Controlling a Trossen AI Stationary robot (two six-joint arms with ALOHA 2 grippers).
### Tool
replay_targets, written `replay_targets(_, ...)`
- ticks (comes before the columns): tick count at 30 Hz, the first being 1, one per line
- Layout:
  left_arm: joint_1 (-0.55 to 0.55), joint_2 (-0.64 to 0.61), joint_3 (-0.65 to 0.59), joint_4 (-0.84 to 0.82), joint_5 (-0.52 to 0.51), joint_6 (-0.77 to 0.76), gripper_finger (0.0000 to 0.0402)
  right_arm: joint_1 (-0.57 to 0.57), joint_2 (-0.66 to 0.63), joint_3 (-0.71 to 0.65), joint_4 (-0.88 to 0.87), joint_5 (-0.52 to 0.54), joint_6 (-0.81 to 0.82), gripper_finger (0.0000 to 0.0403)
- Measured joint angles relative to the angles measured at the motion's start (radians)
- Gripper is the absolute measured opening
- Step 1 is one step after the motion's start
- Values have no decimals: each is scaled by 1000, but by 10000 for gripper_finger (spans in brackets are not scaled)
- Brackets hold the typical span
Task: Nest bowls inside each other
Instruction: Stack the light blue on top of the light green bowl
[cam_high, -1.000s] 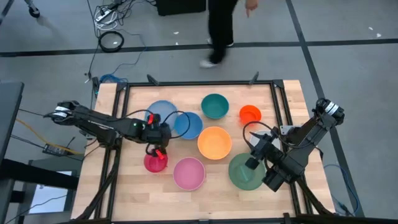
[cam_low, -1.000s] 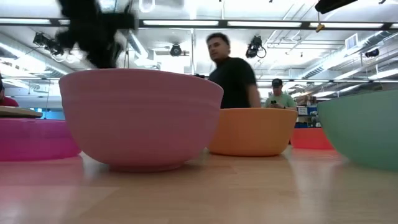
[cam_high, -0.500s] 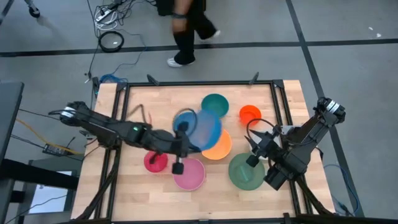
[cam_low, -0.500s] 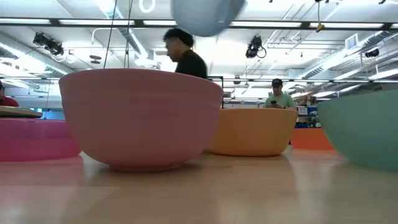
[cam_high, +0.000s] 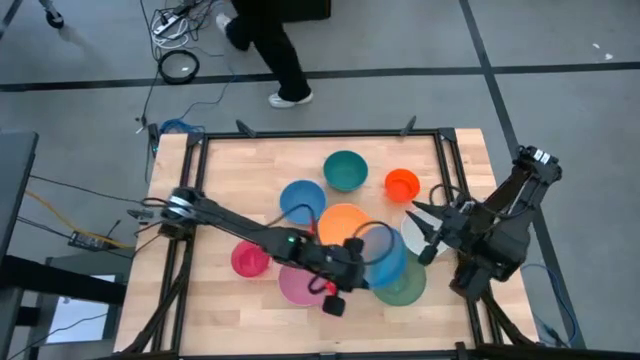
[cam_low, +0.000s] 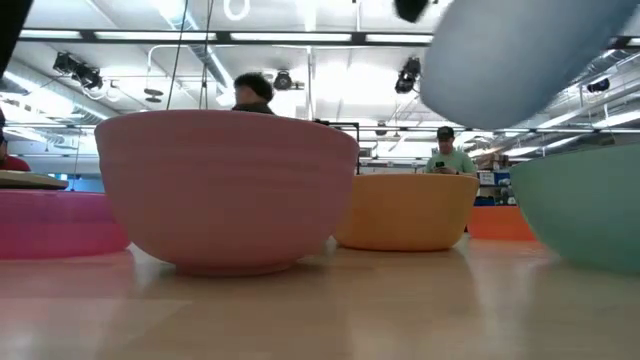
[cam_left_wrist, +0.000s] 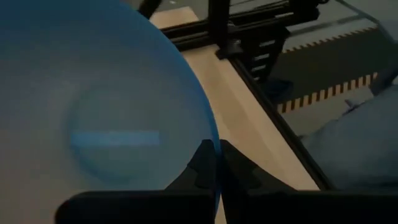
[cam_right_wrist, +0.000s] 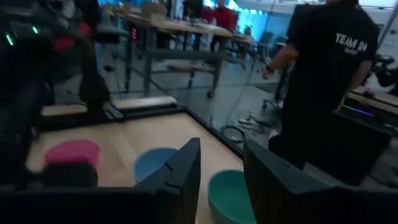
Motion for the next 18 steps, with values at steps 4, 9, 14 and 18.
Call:
replay_targets(4,13,74,104,-72,1,0,9,31,-25,0,99,12,-126,107)
replay_targets(9,31,108,136,-70,14,-53,13,53,-45,0,264,31,-326,107)
replay_targets(14,38,109,137,-61,14,-76,40,54,-54,0,425,30,-524,107)
replay_targets(18,38,109,137,-51,17,-89,68,54,-55,0,523,30,-645,107)
